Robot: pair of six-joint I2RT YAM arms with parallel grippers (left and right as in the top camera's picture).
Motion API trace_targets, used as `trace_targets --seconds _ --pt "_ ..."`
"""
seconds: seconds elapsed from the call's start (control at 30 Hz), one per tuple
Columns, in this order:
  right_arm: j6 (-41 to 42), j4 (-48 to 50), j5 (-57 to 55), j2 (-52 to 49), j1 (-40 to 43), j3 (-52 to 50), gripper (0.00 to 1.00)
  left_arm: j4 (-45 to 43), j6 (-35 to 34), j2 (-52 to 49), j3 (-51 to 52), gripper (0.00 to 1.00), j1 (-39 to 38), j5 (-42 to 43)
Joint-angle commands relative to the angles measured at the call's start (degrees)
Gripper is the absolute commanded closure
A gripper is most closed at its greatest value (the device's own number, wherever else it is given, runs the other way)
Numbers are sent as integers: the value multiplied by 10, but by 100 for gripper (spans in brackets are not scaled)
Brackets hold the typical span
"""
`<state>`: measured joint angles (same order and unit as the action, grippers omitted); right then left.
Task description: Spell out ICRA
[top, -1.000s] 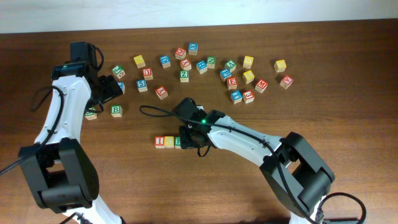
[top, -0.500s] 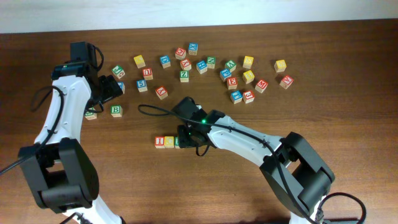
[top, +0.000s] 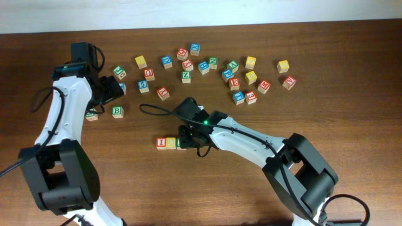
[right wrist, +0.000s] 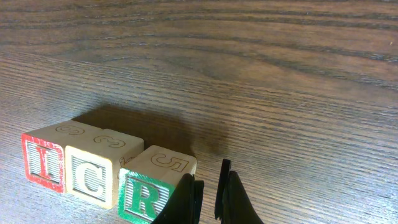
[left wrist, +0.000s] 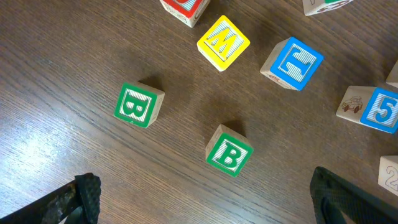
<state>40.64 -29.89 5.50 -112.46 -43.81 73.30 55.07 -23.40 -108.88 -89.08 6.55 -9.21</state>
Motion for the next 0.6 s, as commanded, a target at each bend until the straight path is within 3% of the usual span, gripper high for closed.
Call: trace_targets --seconds 0.0,0.57 --pt "11 2 5 -4 -1 5 95 1 1 -1 3 1 1 2" --pt "19 -27 21 -4 -1 5 95 0 1 -1 3 1 1 2"
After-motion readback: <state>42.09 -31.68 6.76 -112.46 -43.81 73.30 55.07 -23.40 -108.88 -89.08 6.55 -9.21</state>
